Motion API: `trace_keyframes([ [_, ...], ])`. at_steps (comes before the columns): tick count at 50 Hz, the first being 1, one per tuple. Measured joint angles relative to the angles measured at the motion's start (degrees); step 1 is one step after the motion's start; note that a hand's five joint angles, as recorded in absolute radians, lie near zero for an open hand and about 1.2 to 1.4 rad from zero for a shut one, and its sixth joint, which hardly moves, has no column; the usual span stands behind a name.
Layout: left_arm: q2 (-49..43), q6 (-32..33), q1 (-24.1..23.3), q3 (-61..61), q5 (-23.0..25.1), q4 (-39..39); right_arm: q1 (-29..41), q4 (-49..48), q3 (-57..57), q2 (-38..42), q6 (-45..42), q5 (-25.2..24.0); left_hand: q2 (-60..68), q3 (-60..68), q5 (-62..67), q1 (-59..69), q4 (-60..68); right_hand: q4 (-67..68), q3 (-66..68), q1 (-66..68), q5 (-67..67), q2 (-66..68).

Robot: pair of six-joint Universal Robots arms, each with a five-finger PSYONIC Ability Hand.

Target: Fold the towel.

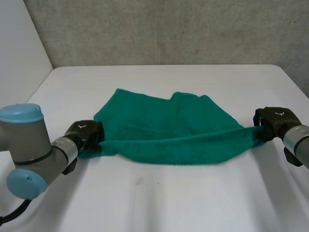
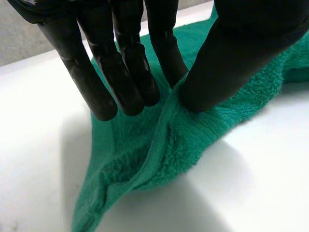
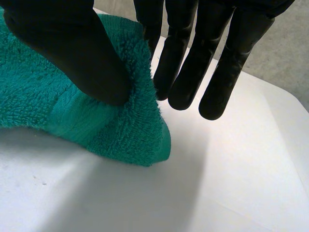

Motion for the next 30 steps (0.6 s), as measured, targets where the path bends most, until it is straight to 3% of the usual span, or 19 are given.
trace_keyframes([
  [7,1.08,0.19,0.16,-1.26,-0.03,-0.53,0.11,0.02,0.05,-0.08,-0.03,0.00,-2.99,-2.84,-1.30,-1.63,-2.31,0.00,0.00,0.00,0.00,0.00],
  [8,1.63,0.20,0.22,-2.08,0.06,-0.63,0.14,0.04,0.07,-0.09,-0.04,0.00,-15.11,-14.19,-11.87,-13.59,-14.37,0.00,0.00,0.00,0.00,0.00],
  [9,1.91,0.20,0.25,-2.48,0.11,-0.66,0.15,0.05,0.08,-0.09,-0.05,0.00,-18.53,-17.72,-15.29,-17.13,-17.91,0.00,0.00,0.00,0.00,0.00],
  [14,3.76,0.21,0.39,-5.00,0.26,-0.70,0.16,0.03,0.16,-0.12,-0.18,0.00,-25.32,-24.83,-22.48,-22.00,-25.21,0.01,0.00,0.00,0.00,0.00],
  [25,4.04,0.20,0.40,-5.98,-0.03,-0.34,-0.07,0.00,0.23,-0.12,-0.41,0.00,-25.85,-25.23,-23.13,-22.24,-25.79,0.01,0.00,0.00,0.00,0.00],
  [30,1.90,0.46,0.34,-4.35,0.04,0.39,-0.17,0.00,0.22,-0.17,-0.43,0.00,-18.26,-18.46,-16.28,-14.68,-18.61,0.01,0.00,0.00,0.00,0.00],
])
